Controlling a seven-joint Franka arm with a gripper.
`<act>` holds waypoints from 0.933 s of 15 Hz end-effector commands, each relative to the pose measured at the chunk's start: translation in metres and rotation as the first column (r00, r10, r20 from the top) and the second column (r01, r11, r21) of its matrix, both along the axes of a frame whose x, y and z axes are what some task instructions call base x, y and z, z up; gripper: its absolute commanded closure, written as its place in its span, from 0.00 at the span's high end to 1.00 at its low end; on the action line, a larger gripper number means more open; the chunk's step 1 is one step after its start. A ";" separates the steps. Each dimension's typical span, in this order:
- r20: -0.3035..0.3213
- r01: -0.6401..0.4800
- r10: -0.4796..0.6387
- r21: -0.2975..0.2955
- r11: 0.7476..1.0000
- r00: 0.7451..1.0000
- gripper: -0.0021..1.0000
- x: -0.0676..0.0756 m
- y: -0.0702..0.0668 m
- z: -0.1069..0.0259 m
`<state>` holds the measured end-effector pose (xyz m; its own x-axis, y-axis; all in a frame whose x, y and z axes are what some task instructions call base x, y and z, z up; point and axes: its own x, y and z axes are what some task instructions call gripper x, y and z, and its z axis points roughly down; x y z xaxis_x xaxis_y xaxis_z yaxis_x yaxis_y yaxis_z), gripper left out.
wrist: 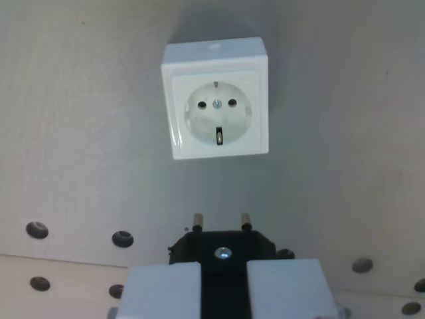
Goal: Move above the white socket
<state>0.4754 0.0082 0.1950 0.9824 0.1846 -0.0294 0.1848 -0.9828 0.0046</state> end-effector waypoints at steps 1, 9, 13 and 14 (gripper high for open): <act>0.101 -0.093 0.091 0.018 0.996 0.991 0.00 -0.003 -0.004 -0.016; 0.105 -0.125 0.122 0.018 0.992 0.987 0.00 -0.002 -0.005 -0.050; 0.107 -0.132 0.129 0.019 0.991 0.986 0.00 -0.001 -0.005 -0.063; 0.108 -0.132 0.129 0.019 0.991 0.986 0.00 -0.001 -0.005 -0.065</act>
<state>0.4786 0.0065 0.1354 0.9657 0.2575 -0.0328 0.2578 -0.9662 0.0052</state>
